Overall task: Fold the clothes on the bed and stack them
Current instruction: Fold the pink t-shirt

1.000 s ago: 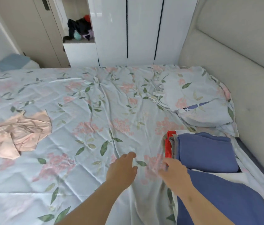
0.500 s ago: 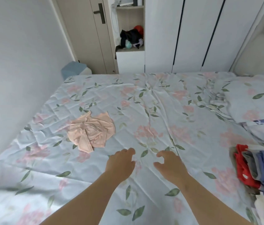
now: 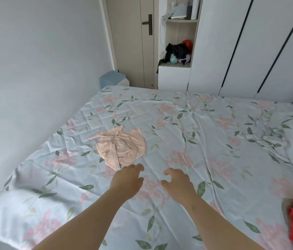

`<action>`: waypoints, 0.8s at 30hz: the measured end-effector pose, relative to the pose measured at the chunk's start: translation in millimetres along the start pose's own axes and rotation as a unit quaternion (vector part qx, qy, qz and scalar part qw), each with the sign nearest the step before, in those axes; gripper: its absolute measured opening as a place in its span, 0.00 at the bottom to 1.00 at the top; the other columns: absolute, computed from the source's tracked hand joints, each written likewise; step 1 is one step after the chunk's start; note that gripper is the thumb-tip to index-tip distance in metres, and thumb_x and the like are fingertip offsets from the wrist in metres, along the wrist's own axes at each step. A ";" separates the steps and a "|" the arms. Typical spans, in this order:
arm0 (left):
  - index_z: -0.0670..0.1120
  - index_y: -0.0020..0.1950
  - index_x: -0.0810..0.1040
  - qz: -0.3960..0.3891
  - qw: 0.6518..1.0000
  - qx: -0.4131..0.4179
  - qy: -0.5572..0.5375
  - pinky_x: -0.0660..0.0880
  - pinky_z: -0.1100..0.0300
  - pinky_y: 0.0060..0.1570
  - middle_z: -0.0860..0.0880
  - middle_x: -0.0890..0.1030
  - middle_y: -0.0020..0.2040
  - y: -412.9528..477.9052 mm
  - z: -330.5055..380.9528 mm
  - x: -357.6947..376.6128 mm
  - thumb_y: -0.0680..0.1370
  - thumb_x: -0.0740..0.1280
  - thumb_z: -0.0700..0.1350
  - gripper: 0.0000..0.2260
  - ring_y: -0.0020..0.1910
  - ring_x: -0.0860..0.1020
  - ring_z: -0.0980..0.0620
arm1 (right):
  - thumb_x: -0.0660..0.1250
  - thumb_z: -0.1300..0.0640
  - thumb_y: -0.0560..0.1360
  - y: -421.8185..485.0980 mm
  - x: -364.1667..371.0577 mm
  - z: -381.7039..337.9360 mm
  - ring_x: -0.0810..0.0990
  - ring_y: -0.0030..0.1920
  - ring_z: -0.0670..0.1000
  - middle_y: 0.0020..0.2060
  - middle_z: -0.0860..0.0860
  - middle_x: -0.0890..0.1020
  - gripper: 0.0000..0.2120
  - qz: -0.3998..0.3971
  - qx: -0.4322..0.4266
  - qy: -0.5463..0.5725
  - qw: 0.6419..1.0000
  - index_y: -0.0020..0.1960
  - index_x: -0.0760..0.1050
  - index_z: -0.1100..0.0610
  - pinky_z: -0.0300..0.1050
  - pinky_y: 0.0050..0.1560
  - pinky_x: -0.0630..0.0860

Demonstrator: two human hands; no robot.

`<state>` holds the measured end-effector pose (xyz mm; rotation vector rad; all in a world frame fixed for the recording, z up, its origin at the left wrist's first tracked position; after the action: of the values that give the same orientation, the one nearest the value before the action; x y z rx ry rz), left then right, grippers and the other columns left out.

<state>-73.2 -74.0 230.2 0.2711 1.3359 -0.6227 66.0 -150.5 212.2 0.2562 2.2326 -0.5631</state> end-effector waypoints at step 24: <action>0.50 0.66 0.68 -0.102 0.994 0.044 -0.021 0.71 0.57 0.53 0.50 0.75 0.62 127.7 -226.7 4.2 0.81 0.57 0.47 0.14 0.59 0.74 0.49 | 0.60 0.52 0.78 136.0 105.3 -122.5 0.73 0.60 0.52 0.65 0.51 0.70 0.17 0.005 0.136 0.015 0.991 0.65 0.69 0.51 0.48 0.60 0.72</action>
<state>-186.5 147.0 152.6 0.1934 1.3075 -0.8568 -35.9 27.4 161.4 0.4157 2.1793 -0.8645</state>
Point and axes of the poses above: each hand's wrist, its own y-axis towards the middle knuckle, its own x-axis out of the palm, z = x × y, the point moved 5 cm from there along y, towards the middle knuckle
